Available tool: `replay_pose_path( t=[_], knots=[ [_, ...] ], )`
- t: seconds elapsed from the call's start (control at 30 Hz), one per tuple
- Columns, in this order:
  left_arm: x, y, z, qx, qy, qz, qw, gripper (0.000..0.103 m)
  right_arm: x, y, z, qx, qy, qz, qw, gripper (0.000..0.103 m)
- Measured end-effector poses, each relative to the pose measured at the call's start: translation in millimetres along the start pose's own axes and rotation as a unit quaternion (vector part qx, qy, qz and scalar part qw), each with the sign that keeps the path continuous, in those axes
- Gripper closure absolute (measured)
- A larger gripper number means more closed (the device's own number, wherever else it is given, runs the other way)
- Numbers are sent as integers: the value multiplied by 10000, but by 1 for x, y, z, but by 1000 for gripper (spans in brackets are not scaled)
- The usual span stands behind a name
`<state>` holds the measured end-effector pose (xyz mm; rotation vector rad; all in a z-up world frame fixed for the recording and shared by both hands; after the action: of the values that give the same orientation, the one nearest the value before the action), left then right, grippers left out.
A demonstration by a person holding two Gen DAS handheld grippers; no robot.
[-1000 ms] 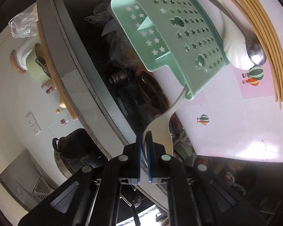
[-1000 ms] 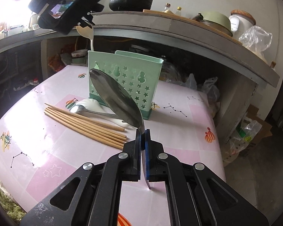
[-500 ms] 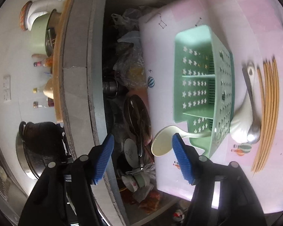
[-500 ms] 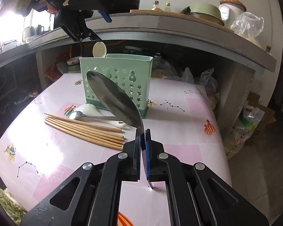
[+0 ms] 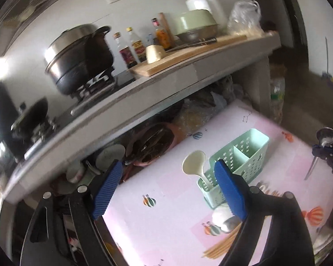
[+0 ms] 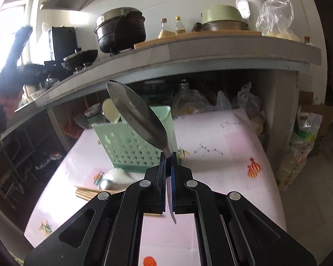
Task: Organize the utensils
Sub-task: 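Lower the white ladle into the green holder with the left tool while the right tool carries the steel spoon, then insert the steel spoon into the green holder and open the right tool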
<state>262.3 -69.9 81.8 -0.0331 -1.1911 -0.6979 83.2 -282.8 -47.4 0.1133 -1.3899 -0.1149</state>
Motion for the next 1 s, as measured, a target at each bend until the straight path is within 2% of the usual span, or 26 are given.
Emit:
replay_pose_path(
  t=[0.07,0.17,0.23,0.37,0.43,0.53,0.67,0.73,0.87,0.97,1.0],
  knots=[
    [-29,-4,18,-14,-74,607,9981,20,25,6,-8,122,-224,-46,9997,101],
    [-73,-16,36,-35,-127,1421,9898,20,62,17,-25,310,-531,-85,9981,101],
    [-100,-26,43,-85,-206,1921,9811,18,83,23,-39,442,-691,-160,9965,101],
    [-150,-47,39,-315,-50,2881,9571,17,112,32,-83,677,-814,-449,9934,101],
    [-166,-55,38,-280,69,2945,9552,17,119,33,-106,580,-810,-419,9941,101],
    [-175,-62,39,-231,51,2679,9632,17,116,33,-136,416,-638,-383,9964,101],
    [-183,-63,41,-66,-62,2233,9747,17,89,24,-154,209,-284,-410,9985,101],
    [-189,-63,39,-125,-47,2329,9724,17,77,19,-155,116,-128,-381,9991,101],
    [-197,-63,31,-294,39,2699,9624,17,49,14,-166,-69,291,-214,9993,101],
    [-200,-63,28,-312,37,2789,9598,17,33,11,-172,-265,586,36,9979,101],
    [-202,-62,28,-275,51,2807,9594,17,32,12,-171,-282,560,113,9980,101]
  ],
)
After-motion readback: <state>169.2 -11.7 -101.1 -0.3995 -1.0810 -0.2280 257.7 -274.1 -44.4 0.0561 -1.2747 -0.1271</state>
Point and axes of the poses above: each gripper's, at about its wrist camera, not at the fingertips, and z roughly against the way its jaws point, y to its left, x to its top, the point moved 10 cm from there along -z, roughly the way its jaws point, and after that the axes turned 10 degrees about -y, right-handed, at the moved point
